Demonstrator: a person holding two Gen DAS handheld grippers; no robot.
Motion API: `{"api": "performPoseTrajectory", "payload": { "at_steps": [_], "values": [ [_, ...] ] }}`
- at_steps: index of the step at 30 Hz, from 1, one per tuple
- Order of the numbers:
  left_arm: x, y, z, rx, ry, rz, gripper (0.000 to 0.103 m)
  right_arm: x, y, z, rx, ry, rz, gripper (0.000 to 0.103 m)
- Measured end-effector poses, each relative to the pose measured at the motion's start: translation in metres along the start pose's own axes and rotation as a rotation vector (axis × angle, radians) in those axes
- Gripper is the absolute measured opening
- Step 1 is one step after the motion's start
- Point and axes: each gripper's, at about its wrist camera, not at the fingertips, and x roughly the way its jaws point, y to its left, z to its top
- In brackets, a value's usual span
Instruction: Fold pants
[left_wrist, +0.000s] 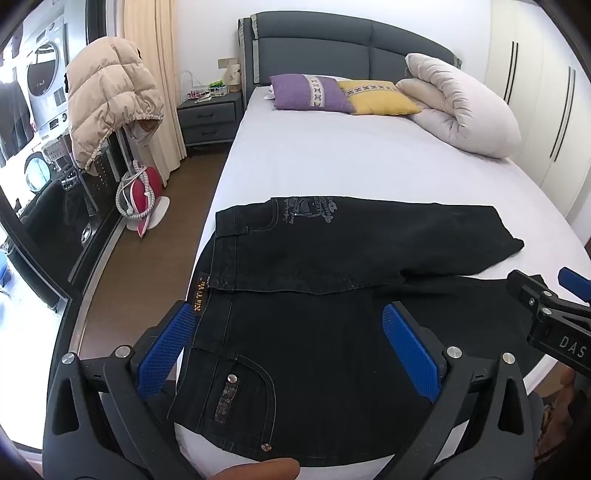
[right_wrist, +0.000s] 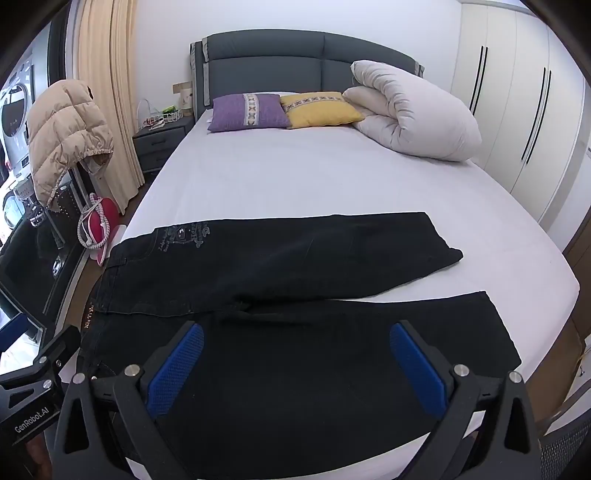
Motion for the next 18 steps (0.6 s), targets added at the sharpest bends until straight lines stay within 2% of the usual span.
{"api": "performPoseTrajectory", "payload": {
  "at_steps": [18],
  "values": [
    [-0.0005,-0.0014,-0.0034,0.0,0.013,0.001,0.103,0.0058,0.0004,-0.003,0.003,0.022,0.028,0.103]
  ]
}}
